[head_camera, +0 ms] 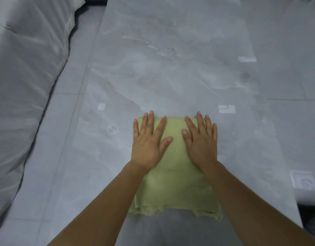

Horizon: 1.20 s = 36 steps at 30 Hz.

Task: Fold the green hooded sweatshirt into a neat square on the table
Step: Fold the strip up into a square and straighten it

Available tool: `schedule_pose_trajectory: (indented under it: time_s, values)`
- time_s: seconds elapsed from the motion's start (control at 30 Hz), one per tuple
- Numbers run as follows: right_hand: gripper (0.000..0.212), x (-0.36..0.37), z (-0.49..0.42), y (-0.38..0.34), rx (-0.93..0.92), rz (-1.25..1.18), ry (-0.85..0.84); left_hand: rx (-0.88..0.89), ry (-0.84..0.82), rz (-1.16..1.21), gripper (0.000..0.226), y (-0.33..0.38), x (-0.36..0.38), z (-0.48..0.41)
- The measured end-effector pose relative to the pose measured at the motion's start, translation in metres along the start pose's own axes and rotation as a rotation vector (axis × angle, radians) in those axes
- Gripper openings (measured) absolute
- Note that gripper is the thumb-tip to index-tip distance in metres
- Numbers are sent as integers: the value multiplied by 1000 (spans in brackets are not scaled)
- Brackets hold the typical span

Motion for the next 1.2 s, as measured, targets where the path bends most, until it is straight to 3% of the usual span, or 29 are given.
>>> schedule_pose_trajectory:
  time_s: [0.1,0.3,0.43,0.57,0.63,0.73,0.87,0.93,1.07,1.2]
  values:
    - [67,-14,18,-8,-47,-39,59,-71,57,2,63,4,-4,39]
    - [55,4,57,-2,-66,112,104,-68,-7,-80,64,-2,26,69]
    - [58,-1,56,-1,-59,-31,87,-153,32,158,59,-3,8,74]
    - [72,-32,101,53,438,-283,254,-643,178,349,69,-31,-18,116]
    - [74,-29,138,69,657,-316,220,-825,149,343,55,-37,-16,138]
    - [56,-18,160,70,712,-259,122,-1010,129,354,34,-45,-9,154]
    - [27,-18,155,66,662,-232,25,-991,155,421,30,-41,-8,157]
    - [26,-22,158,73,661,-229,40,-961,140,455,28,-46,-7,161]
    - [30,-18,172,81,655,-94,-9,-816,-25,254,26,-55,-3,167]
    - [28,-21,167,76,669,-97,-12,-822,-50,225,23,-51,-9,166]
Point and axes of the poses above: each hand's wrist, its own z-axis away from the middle knuckle, its own x-axis out of the palm, y = z × x, the point moved 9 cm from there along -z, towards the middle knuckle, and after that the axes turned 7 degrees about y, right-handed, at the moved point
